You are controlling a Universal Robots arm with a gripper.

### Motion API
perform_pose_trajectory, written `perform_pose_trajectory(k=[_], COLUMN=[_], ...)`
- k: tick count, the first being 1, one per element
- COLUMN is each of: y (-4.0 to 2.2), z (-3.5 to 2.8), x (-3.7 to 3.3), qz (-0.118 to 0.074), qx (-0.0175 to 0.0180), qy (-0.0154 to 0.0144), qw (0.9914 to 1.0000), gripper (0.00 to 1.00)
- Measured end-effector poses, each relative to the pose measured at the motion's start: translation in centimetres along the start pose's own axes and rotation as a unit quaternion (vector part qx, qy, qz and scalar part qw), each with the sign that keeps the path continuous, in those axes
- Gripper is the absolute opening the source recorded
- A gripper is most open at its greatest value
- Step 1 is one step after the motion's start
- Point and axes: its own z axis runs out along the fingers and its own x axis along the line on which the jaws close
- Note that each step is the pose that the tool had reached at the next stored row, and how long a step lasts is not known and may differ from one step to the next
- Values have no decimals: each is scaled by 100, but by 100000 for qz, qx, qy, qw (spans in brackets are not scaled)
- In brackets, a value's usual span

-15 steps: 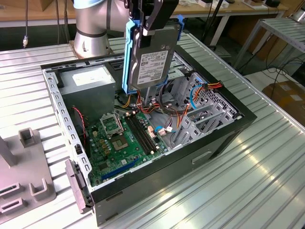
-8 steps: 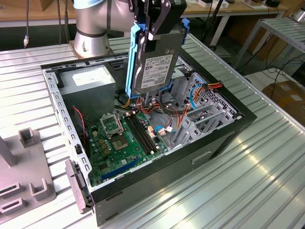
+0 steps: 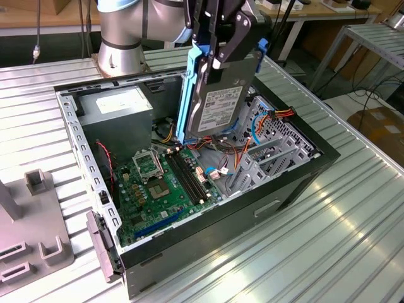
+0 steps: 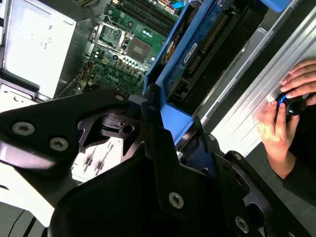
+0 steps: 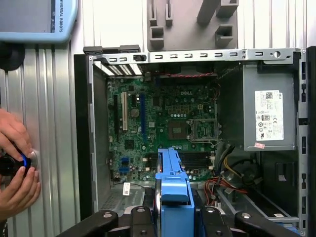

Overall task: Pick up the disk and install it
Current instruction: 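Insert the disk into the insertion slot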

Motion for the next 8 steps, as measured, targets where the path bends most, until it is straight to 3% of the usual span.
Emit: perform_pose_trajectory(k=[4, 6, 8], y=[-57, -138, -284], z=[6, 10, 12], x=[100, 116, 130], qz=[-19, -22, -33], qx=[-353, -504, -739], qy=[12, 8, 20], qw=[99999, 99999, 99997], gripper=[37, 37, 37])
